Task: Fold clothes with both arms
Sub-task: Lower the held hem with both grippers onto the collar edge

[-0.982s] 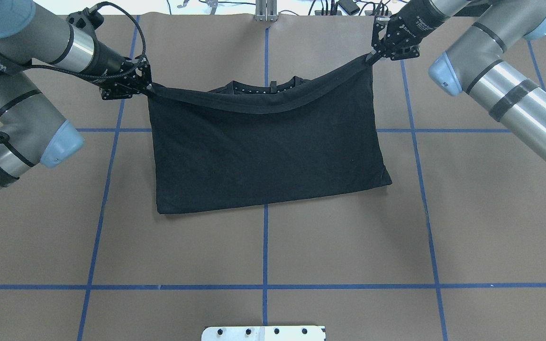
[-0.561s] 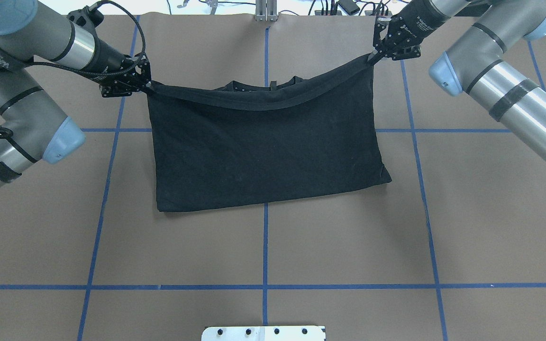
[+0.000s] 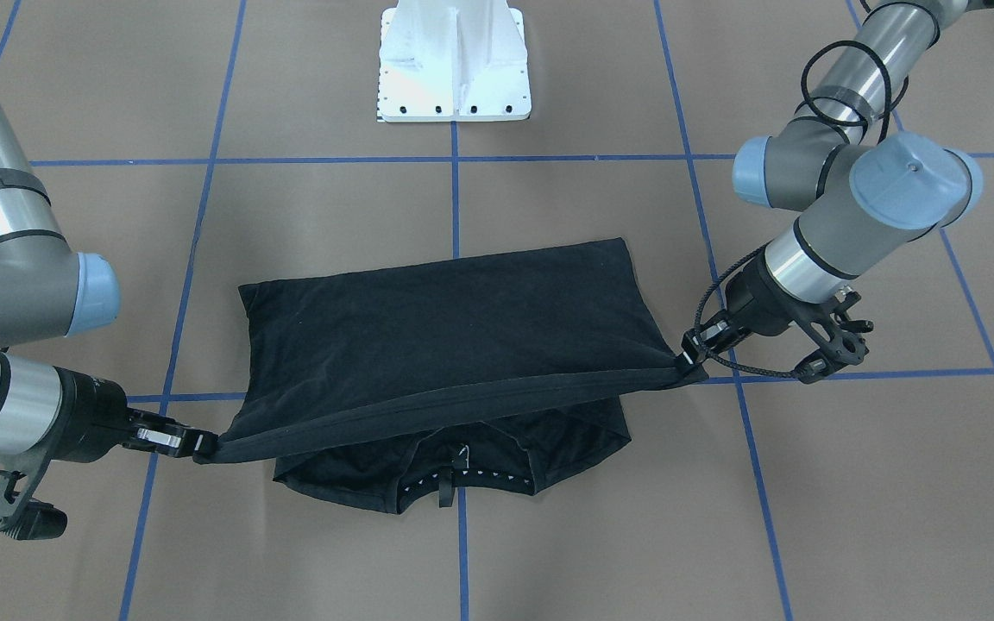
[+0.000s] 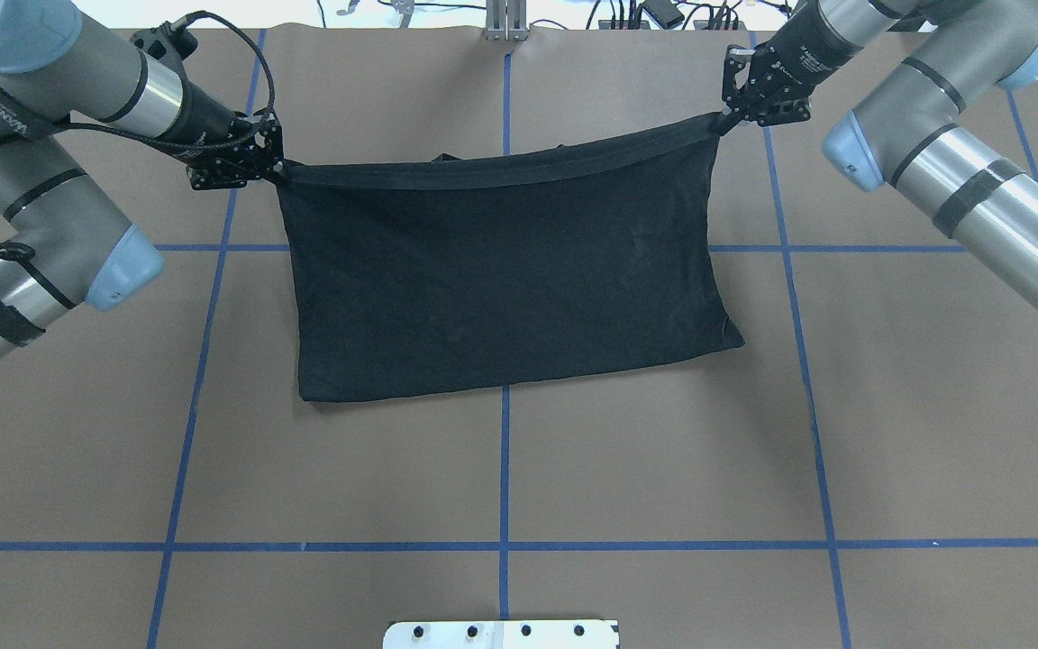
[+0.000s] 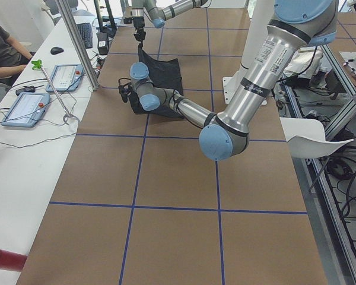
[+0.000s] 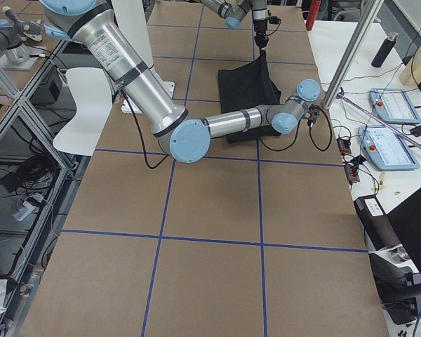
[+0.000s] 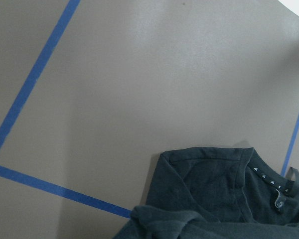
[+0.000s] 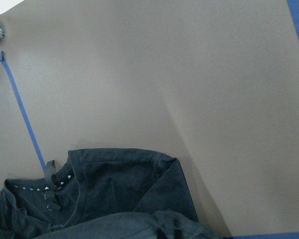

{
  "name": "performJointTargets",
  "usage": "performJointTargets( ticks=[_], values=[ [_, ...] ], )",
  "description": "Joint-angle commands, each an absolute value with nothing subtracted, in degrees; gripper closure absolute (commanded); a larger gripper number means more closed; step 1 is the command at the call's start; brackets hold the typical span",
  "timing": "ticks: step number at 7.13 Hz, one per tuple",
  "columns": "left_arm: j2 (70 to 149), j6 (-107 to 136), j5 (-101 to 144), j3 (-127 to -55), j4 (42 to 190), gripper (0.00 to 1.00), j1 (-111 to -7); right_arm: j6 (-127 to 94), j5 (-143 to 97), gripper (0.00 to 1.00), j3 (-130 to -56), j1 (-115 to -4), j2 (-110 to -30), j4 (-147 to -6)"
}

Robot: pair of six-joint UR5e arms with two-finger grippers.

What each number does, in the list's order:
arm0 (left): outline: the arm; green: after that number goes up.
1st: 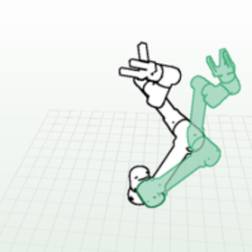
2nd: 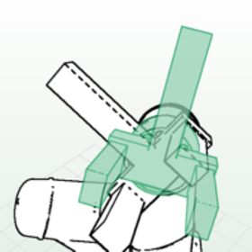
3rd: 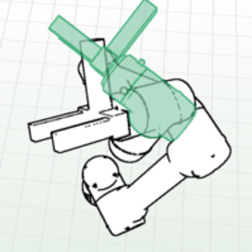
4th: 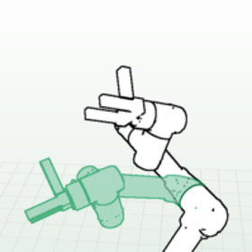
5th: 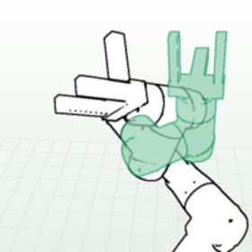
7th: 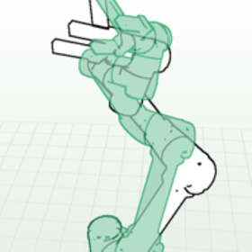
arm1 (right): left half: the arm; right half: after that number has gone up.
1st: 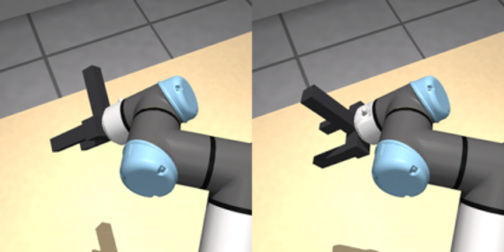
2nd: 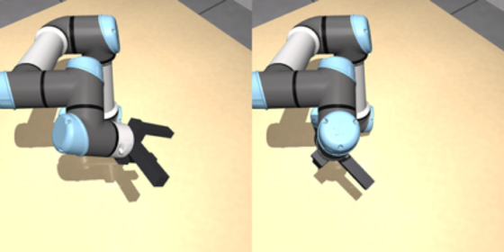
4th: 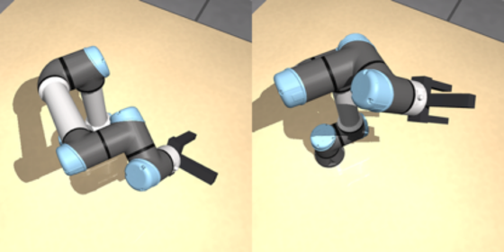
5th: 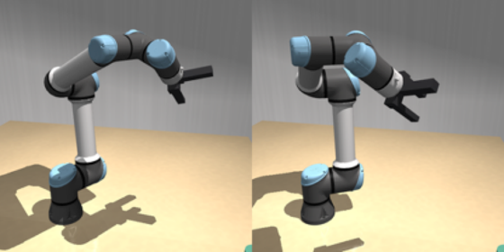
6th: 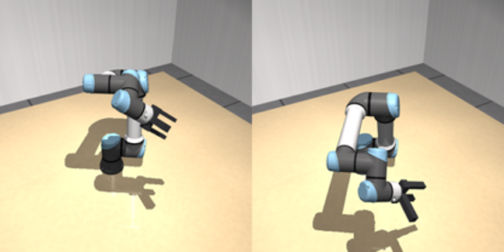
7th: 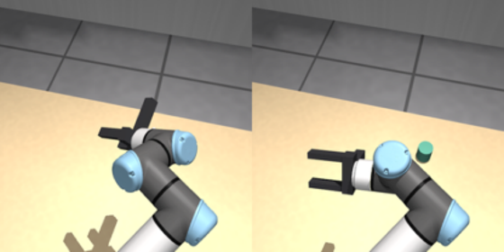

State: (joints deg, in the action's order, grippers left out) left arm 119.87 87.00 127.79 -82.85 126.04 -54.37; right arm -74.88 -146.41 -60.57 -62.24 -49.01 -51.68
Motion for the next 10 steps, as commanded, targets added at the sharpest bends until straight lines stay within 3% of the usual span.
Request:
performJointTargets(
  ticks=[1, 8, 9, 10],
  values=[
    [119.8, 85.9, 127.8, -82.4, 126.0, 1.00, -54.5, -74.9, -146.2, 1.00, -60.3, -62.3, -49.2, -51.7],
    [120.4, 86.6, 128.1, -82.8, 125.5, 0.97, -54.2, -74.8, -146.2, 1.00, -60.6, -61.1, -47.2, -51.4],
    [120.4, 86.4, 127.7, -82.8, 125.7, 0.12, -54.2, -75.1, -146.2, 0.70, -60.7, -61.1, -47.2, -51.4],
    [121.1, 86.6, 127.5, -82.8, 125.3, 0.00, -54.3, -75.3, -146.2, 0.03, -60.7, -61.3, -47.3, -51.5]
  ],
)
